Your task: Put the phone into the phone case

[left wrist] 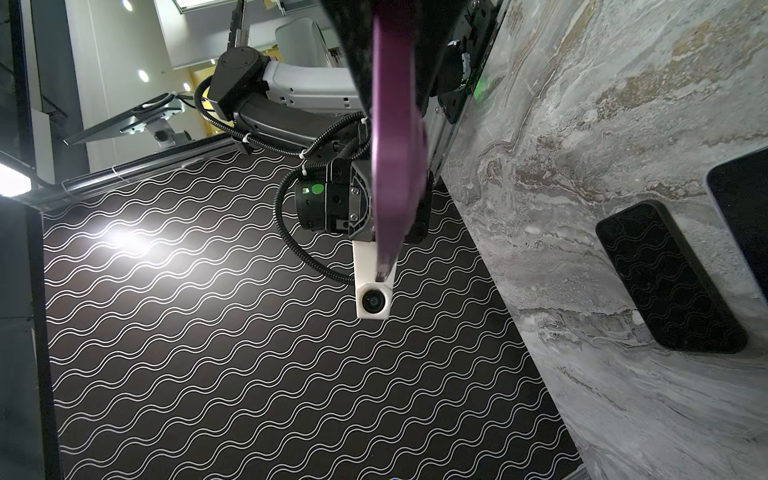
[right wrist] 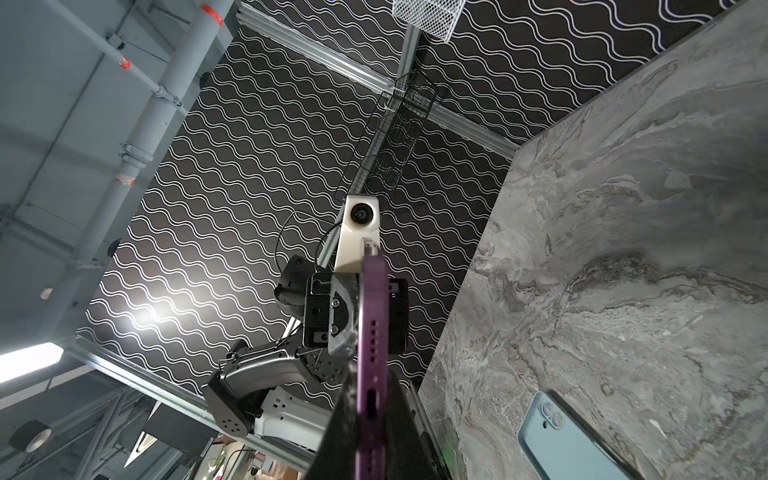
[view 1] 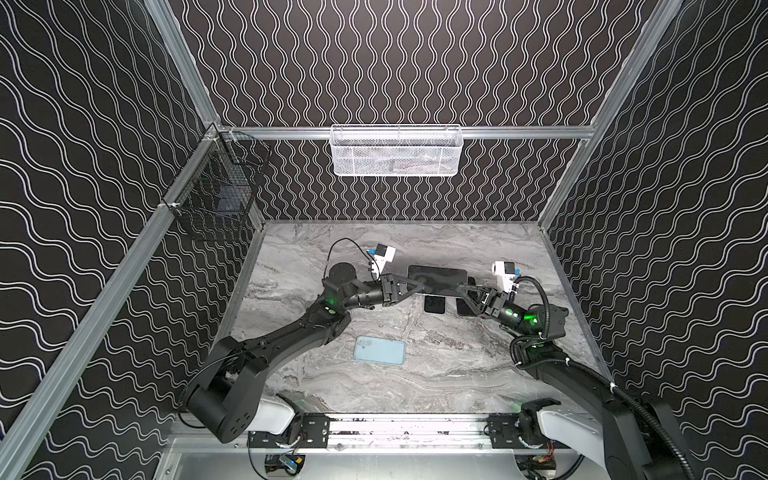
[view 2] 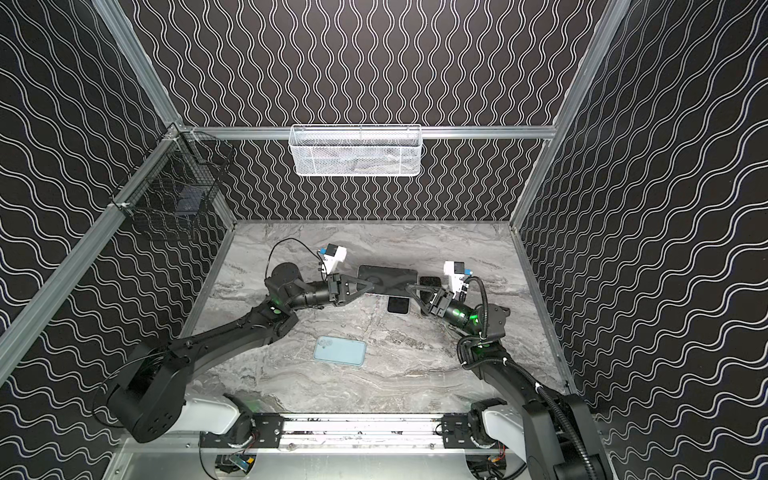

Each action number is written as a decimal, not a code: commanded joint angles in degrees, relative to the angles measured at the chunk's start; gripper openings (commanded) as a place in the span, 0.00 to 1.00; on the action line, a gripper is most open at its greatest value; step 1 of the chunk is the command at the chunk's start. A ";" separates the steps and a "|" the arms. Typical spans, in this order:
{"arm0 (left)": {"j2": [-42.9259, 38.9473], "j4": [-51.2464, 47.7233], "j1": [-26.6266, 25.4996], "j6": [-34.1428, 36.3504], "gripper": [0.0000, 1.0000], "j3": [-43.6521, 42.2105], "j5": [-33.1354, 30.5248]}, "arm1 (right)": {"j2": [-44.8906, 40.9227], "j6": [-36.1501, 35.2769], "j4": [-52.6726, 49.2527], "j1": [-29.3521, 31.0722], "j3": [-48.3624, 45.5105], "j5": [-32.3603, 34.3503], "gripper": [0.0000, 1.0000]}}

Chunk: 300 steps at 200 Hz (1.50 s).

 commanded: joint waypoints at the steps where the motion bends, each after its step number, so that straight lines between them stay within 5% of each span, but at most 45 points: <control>1: 0.81 -0.70 -0.42 -0.80 0.00 0.40 -3.33 | 0.19 0.83 9.89 0.16 1.07 -2.71 0.07; 22: 0.47 -1.70 -0.34 -0.11 0.00 0.40 -3.26 | -0.23 0.36 8.94 0.18 1.36 -2.62 0.00; 37: -0.58 -4.04 -0.33 1.65 0.20 0.35 -3.91 | -0.91 -0.25 7.31 0.16 1.53 -2.54 0.00; 53: -2.74 -9.39 -0.19 4.82 0.58 0.35 -5.87 | -2.23 -1.41 3.80 0.18 1.71 -2.53 0.00; 98: -15.63 -43.46 0.56 20.79 0.98 3.46 -24.91 | -12.94 -14.04 -24.16 0.30 2.63 1.81 0.00; 144: -25.05 -70.68 0.80 25.25 0.99 5.41 -47.61 | -19.79 -23.06 -45.00 5.39 2.64 9.42 0.00; 182: -18.99 -85.65 0.84 27.74 0.98 5.76 -49.68 | -20.78 -27.69 -54.86 14.45 3.23 18.51 0.00; 235: -13.43 -88.24 -1.15 27.98 0.82 -0.28 -52.29 | -24.07 -31.06 -61.75 14.45 5.31 20.66 0.00; 300: -3.78 -84.47 -7.48 26.65 0.50 0.11 -58.48 | -25.61 -30.79 -59.92 14.40 3.12 19.92 0.00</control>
